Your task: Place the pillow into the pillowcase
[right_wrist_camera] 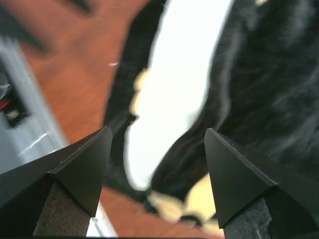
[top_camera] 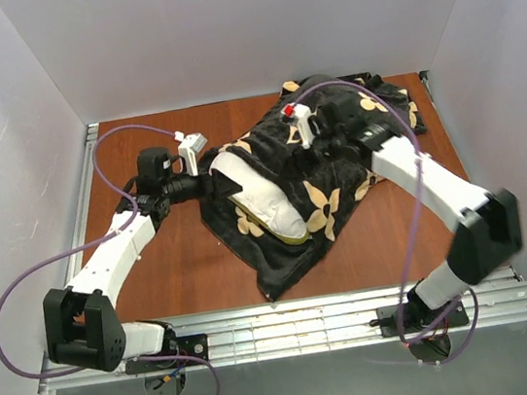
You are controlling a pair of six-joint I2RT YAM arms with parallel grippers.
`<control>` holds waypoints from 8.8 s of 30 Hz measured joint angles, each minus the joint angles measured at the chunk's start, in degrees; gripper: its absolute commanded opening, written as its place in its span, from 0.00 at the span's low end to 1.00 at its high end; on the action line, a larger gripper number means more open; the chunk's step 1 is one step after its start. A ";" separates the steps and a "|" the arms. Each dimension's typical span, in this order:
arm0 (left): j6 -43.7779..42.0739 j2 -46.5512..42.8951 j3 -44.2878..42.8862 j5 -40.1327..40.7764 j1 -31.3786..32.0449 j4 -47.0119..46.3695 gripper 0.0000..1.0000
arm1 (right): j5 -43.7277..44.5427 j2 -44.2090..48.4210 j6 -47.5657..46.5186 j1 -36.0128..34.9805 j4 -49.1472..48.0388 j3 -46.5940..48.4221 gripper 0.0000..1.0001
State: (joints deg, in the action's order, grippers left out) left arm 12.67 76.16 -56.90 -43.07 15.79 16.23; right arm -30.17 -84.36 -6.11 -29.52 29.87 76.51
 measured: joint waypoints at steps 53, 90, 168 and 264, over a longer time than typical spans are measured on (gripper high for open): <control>18.82 27.41 -1.20 -4.07 -6.99 -17.11 0.68 | 16.35 -26.27 -4.20 -11.47 3.87 16.92 0.99; 21.64 -5.05 12.59 11.74 -7.54 -0.83 0.65 | 14.62 -33.09 -6.01 -4.28 8.20 28.50 0.01; 7.32 14.69 -1.38 15.02 -2.32 0.52 0.32 | -26.05 -33.27 40.24 8.92 -37.46 -0.44 0.01; 12.17 29.18 -5.49 27.15 4.02 -3.08 0.00 | -28.63 -30.01 80.00 11.45 -75.82 -13.64 0.01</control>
State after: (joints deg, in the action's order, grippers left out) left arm 24.84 105.34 -62.39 -15.92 19.81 13.15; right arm -58.81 -114.37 73.89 -18.06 -45.95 62.87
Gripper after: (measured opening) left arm 0.004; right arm 0.046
